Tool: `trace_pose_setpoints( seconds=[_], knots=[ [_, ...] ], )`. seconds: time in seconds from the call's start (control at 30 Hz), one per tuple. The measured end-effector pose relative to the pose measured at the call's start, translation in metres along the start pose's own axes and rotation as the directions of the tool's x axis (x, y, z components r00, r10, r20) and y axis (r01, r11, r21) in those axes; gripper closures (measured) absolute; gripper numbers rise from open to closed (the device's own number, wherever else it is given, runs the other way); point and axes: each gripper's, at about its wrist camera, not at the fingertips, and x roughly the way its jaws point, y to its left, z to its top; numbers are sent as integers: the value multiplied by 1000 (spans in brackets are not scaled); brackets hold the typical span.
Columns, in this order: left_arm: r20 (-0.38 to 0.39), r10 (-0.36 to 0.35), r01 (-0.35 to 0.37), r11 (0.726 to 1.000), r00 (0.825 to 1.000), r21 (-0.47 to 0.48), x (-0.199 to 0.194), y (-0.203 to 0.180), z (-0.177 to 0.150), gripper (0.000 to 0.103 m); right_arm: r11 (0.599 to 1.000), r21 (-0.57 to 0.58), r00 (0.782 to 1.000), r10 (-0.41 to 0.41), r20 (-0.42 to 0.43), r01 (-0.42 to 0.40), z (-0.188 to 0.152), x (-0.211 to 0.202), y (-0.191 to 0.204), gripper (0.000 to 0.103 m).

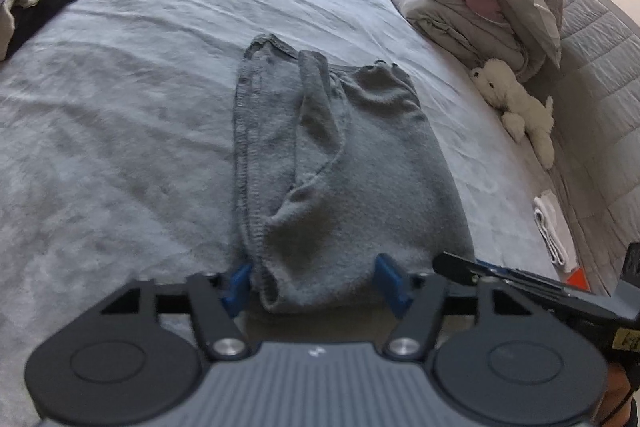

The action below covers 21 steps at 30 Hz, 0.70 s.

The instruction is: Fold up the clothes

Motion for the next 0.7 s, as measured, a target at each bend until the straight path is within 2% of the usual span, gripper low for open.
trace_pose_setpoints(
  seconds=[0.07, 0.2, 0.4, 0.6, 0.7],
  knots=[
    [9, 5, -5, 1000, 1000, -5, 0, 2, 1, 70, 1000, 12, 1000, 3, -1, -3, 0, 1, -1, 66],
    [31, 15, -14, 1000, 999, -15, -2, 1, -1, 81, 1000, -2, 1000, -1, 10, 1, -2, 1, 2, 66],
    [70, 36, -37, 999, 997, 20, -10, -8, -2, 83, 999, -31, 999, -15, 35, 16, -3, -1, 7, 67],
    [46, 19, -18, 1000, 999, -15, -5, -1, 0, 83, 1000, 11, 1000, -4, 28, 3, -2, 3, 2, 65],
    [38, 6, -4, 999, 999, -34, -3, 2, 1, 81, 1000, 25, 1000, -1, 31, 0, -2, 4, 0, 59]
  ],
)
